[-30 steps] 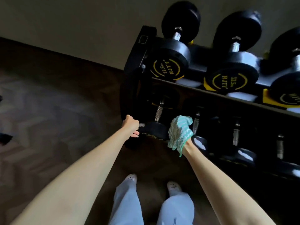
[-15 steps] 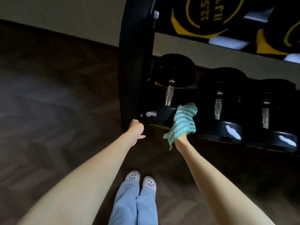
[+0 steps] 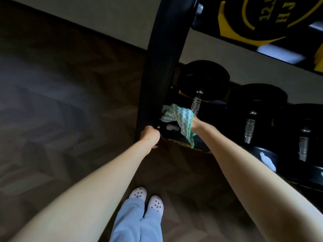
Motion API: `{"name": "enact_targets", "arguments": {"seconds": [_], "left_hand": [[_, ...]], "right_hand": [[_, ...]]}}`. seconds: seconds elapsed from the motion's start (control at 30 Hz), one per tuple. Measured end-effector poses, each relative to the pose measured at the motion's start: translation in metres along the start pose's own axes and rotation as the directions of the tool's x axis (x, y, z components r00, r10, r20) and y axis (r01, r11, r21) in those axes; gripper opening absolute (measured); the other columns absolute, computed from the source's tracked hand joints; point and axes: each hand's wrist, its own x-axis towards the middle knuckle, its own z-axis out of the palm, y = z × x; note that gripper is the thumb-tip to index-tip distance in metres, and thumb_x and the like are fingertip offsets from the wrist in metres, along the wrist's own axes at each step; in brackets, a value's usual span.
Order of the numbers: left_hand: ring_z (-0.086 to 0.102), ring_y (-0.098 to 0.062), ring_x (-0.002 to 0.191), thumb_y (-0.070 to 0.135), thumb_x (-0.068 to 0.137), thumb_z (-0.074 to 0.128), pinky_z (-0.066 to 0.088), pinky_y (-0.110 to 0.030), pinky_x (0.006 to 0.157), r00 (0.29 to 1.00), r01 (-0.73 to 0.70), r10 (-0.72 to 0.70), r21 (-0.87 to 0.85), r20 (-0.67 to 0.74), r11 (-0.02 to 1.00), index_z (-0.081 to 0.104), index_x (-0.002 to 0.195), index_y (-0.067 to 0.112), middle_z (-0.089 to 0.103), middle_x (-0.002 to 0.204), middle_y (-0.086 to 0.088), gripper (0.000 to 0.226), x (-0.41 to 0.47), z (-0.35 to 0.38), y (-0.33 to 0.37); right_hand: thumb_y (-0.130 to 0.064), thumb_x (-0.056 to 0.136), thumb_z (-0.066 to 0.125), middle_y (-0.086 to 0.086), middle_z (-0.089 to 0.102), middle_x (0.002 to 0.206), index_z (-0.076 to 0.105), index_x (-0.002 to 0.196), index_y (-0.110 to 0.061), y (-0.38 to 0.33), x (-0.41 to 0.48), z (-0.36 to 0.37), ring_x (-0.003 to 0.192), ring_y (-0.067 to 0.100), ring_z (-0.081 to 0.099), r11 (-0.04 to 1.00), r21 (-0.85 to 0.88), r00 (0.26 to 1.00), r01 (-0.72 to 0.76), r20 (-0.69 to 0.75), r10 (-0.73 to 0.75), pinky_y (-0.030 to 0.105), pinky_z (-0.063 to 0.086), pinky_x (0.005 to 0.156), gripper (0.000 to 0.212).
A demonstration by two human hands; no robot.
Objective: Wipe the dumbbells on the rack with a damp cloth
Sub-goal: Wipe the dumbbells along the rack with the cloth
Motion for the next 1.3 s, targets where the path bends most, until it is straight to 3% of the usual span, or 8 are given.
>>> {"name": "enact_targets", "arguments": {"seconds": [0.07, 0.13, 0.23, 0.43, 0.63, 0.77, 1.07, 1.3], "left_hand": [[0.06, -0.028, 0.086, 0.008, 0.098, 0.036, 0.05, -0.035, 0.057, 1.0, 0.014, -0.014, 0.001, 0.0, 1.0, 0.052, 0.126, 0.0, 0.061, 0.099, -0.017, 0.034, 0.004, -0.002, 0.002], [0.057, -0.026, 0.077, 0.008, 0.098, 0.035, 0.05, -0.035, 0.057, 0.999, 0.032, -0.032, 0.0, -0.008, 0.999, 0.052, 0.125, -0.001, 0.058, 0.088, -0.015, 0.034, 0.008, -0.003, 0.005], [0.061, -0.031, 0.088, 0.007, 0.098, 0.033, 0.05, -0.035, 0.063, 0.998, 0.01, -0.008, 0.024, -0.063, 1.0, 0.052, 0.125, -0.003, 0.061, 0.108, -0.02, 0.035, 0.015, -0.005, 0.007], [0.063, -0.033, 0.087, 0.005, 0.097, 0.03, 0.052, -0.034, 0.06, 0.986, -0.036, 0.05, 0.088, -0.159, 0.995, 0.052, 0.124, -0.005, 0.058, 0.117, -0.023, 0.036, 0.018, -0.012, 0.008], [0.062, -0.031, 0.084, 0.005, 0.098, 0.03, 0.052, -0.034, 0.063, 0.987, -0.02, 0.046, 0.164, -0.154, 0.986, 0.049, 0.128, -0.004, 0.061, 0.112, -0.022, 0.037, 0.006, -0.012, 0.017], [0.06, -0.026, 0.075, 0.008, 0.099, 0.03, 0.05, -0.033, 0.061, 0.992, 0.022, -0.004, 0.142, -0.128, 0.99, 0.047, 0.131, -0.002, 0.062, 0.111, -0.021, 0.037, 0.001, -0.006, 0.019], [0.063, -0.029, 0.078, 0.011, 0.101, 0.033, 0.054, -0.035, 0.067, 0.998, 0.018, -0.012, 0.111, -0.057, 0.994, 0.053, 0.122, -0.006, 0.064, 0.109, -0.022, 0.034, -0.022, 0.018, 0.016], [0.061, -0.024, 0.066, -0.003, 0.096, 0.032, 0.053, -0.025, 0.057, 0.978, -0.207, 0.208, 0.016, -0.037, 0.978, 0.06, 0.095, -0.002, 0.061, 0.079, -0.016, 0.028, -0.073, 0.031, 0.015]], "right_hand": [[0.004, 0.086, 0.059, 0.0, 0.054, 0.075, 0.061, 0.082, -0.006, -0.007, 0.012, -0.003, 0.059, 0.001, 0.054, 0.996, -0.083, 0.991, -0.042, 0.125, 0.052, 0.01, 0.04, 0.049, 0.011], [0.002, 0.081, 0.066, 0.005, 0.057, 0.091, 0.063, 0.099, -0.003, -0.015, 0.023, -0.003, 0.082, 0.012, 0.054, 0.968, -0.241, 0.97, -0.075, 0.208, 0.127, 0.021, 0.046, 0.065, 0.019], [-0.004, 0.089, 0.058, 0.005, 0.049, 0.089, 0.061, 0.104, -0.003, -0.019, 0.031, -0.002, 0.089, 0.016, 0.044, 0.89, -0.455, 0.936, -0.001, 0.314, 0.161, 0.021, 0.041, 0.071, 0.015], [-0.008, 0.095, 0.046, -0.002, 0.037, 0.065, 0.038, 0.061, -0.016, -0.018, 0.032, 0.005, 0.059, 0.007, 0.034, 0.935, -0.354, 0.944, 0.011, 0.313, 0.107, 0.018, 0.031, 0.057, 0.036], [0.005, 0.096, 0.039, -0.002, 0.03, 0.066, 0.031, 0.064, -0.022, -0.021, 0.021, -0.004, 0.048, 0.001, 0.04, 0.984, -0.168, 0.951, -0.057, 0.29, 0.104, 0.007, 0.035, 0.05, 0.043], [0.007, 0.095, 0.039, 0.003, 0.025, 0.06, 0.028, 0.059, -0.02, -0.018, 0.008, -0.009, 0.037, 0.003, 0.034, 0.991, -0.111, 0.966, -0.078, 0.238, 0.103, 0.014, 0.028, 0.045, 0.046], [0.004, 0.097, 0.039, -0.003, 0.041, 0.07, 0.039, 0.07, -0.025, 0.008, -0.045, -0.032, 0.064, 0.006, 0.038, 0.975, 0.135, 0.976, -0.176, 0.152, 0.155, 0.016, 0.034, 0.06, 0.04], [0.007, 0.093, 0.044, 0.0, 0.04, 0.069, 0.05, 0.072, -0.009, 0.039, -0.096, -0.036, 0.053, 0.005, 0.049, 0.844, 0.456, 0.955, -0.283, 0.052, 0.292, 0.013, 0.041, 0.052, 0.027]]}}
